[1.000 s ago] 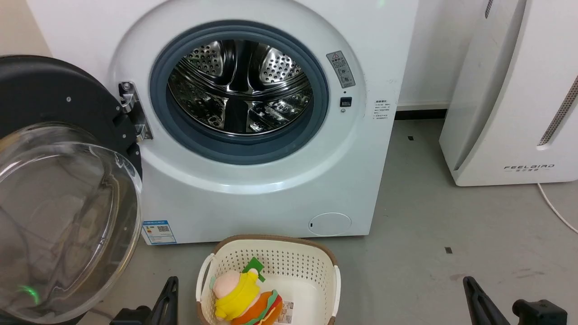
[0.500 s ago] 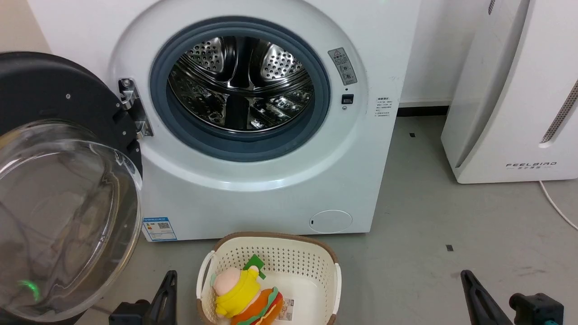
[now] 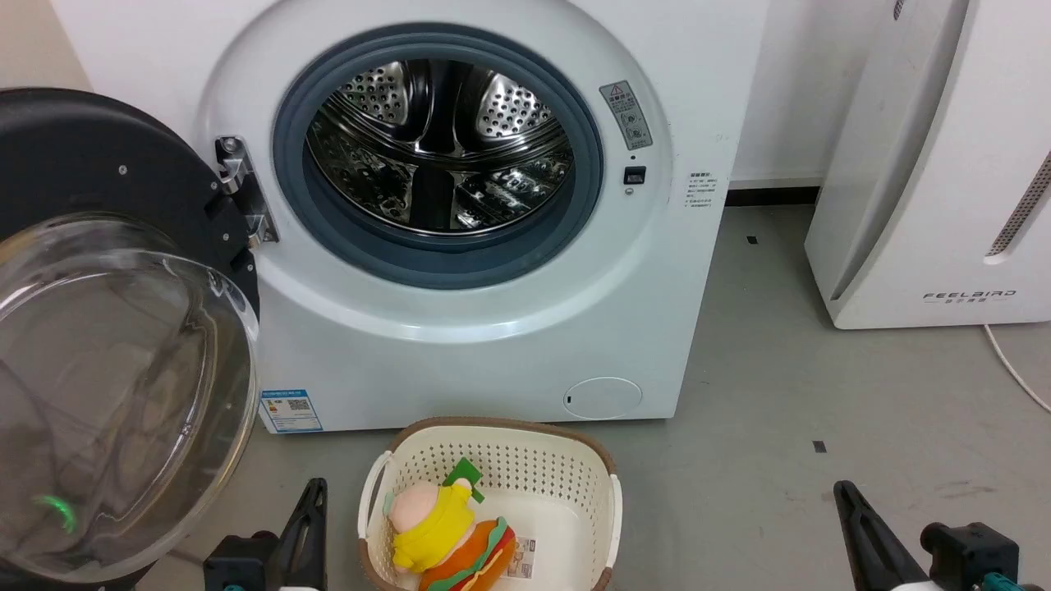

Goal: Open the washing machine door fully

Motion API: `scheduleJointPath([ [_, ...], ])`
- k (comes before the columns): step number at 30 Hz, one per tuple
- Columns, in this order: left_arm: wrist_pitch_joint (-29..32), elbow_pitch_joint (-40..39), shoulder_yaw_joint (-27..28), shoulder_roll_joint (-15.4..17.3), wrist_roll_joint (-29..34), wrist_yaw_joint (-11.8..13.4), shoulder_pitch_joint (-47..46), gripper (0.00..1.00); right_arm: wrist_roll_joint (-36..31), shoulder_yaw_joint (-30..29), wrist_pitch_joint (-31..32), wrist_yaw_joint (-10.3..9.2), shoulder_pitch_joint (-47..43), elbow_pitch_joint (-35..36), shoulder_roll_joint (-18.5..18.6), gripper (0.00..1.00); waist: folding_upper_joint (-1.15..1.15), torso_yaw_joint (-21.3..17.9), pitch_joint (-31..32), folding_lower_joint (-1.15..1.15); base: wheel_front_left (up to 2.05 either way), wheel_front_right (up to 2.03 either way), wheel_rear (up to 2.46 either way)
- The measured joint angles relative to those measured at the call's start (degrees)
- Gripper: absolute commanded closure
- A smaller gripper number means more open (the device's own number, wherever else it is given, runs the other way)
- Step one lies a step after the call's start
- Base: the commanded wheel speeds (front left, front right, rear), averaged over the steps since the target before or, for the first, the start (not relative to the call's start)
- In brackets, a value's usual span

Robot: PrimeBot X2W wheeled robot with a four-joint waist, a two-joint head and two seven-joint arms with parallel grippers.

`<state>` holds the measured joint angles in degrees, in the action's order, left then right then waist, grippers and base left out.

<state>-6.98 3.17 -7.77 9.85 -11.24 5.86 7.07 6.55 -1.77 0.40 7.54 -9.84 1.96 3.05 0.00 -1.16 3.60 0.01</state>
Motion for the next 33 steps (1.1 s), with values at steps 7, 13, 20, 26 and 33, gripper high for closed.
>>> scheduleJointPath([
  [7, 0.48, -0.21, 0.78, -0.37, 0.76, -0.53, -0.26, 1.00, -1.03, 0.09, -0.01, 0.00, 0.70, -0.12, 0.00, 1.00, 0.00, 0.09, -0.28, 0.00, 0.00, 0.00, 0.00],
  [13, 0.91, -0.37, 1.22, -0.79, 1.57, -0.85, -0.48, 1.00, -1.14, 0.18, -0.01, 0.00, 1.49, -0.25, 0.00, 1.00, 0.00, 0.17, -0.52, 0.00, 0.00, 0.00, 0.00],
  [20, 1.45, -0.82, 1.68, -1.62, 2.29, -1.29, -1.35, 1.00, -1.55, 0.32, -0.01, 0.00, 2.20, -0.36, 0.00, 1.00, 0.00, 0.26, -0.81, 0.00, 0.00, 0.00, 0.00],
  [26, 1.93, -0.96, 2.22, -1.91, 3.11, -1.53, -1.49, 1.00, -2.01, 0.42, -0.01, 0.00, 2.37, -0.49, 0.00, 1.00, 0.00, 0.34, -1.05, 0.00, 0.00, 0.00, 0.00],
  [33, 2.47, -1.15, 2.90, -2.34, 4.11, -2.01, -2.08, 1.00, -2.24, 0.54, -0.01, 0.00, 3.47, -0.66, 0.00, 1.00, 0.00, 0.43, -1.34, 0.00, 0.00, 0.00, 0.00],
])
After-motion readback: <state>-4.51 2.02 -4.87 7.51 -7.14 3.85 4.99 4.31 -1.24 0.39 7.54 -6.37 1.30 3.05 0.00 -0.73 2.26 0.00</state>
